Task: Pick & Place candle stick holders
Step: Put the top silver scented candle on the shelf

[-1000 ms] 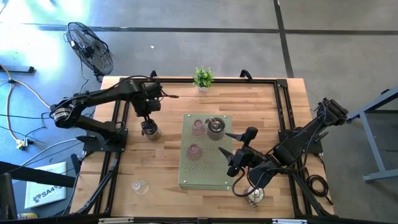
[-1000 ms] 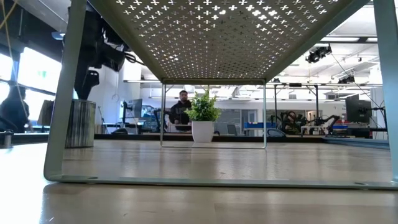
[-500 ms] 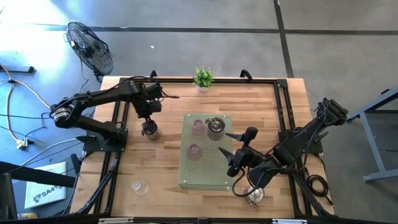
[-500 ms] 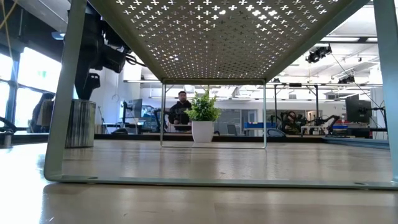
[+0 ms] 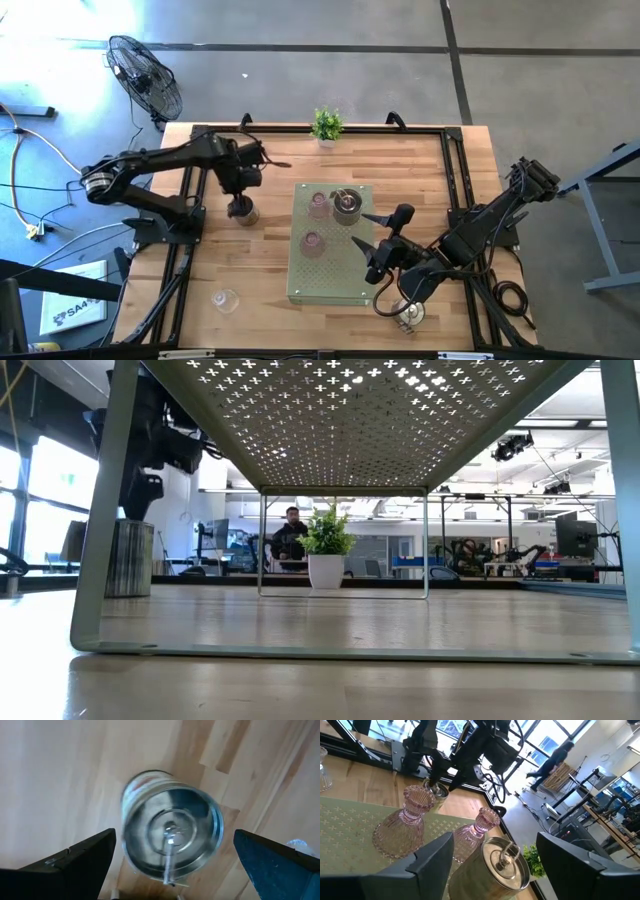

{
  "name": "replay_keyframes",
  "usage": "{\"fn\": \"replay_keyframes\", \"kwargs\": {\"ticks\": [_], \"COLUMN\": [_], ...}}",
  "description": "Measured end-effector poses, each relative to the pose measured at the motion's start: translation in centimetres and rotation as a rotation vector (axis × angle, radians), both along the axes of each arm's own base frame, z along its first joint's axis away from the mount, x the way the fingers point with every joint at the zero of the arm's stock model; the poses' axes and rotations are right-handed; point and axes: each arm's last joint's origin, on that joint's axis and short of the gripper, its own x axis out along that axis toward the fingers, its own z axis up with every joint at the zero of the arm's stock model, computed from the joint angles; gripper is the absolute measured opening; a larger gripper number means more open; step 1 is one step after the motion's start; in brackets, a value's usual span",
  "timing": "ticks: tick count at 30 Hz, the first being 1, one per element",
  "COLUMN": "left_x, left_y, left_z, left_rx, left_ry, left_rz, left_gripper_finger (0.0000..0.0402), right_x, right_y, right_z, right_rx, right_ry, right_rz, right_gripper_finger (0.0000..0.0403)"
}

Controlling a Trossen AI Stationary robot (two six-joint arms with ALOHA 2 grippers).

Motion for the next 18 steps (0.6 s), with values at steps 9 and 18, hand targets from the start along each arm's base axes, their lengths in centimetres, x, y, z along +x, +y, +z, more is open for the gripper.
{"fn": "replay_keyframes", "kwargs": {"ticks": [9,18], "left_x": [0.7,0.7], "left_y": [-1.7,-2.0], "left_z": [0.0,0.0], "left_rx": [0.1,0.089], "left_ry": [0.042,0.038], "left_rz": [-0.044,-0.053], "left_gripper_finger": [0.0399,0.0399], "right_x": [0.0,0.0], "right_y": [0.0,0.0], "right_z": [0.0,0.0], "right_rx": [0.0,0.0], "right_ry": [0.0,0.0], "right_rz": [0.0,0.0], "right_gripper_finger": [0.0277,0.0277]}}
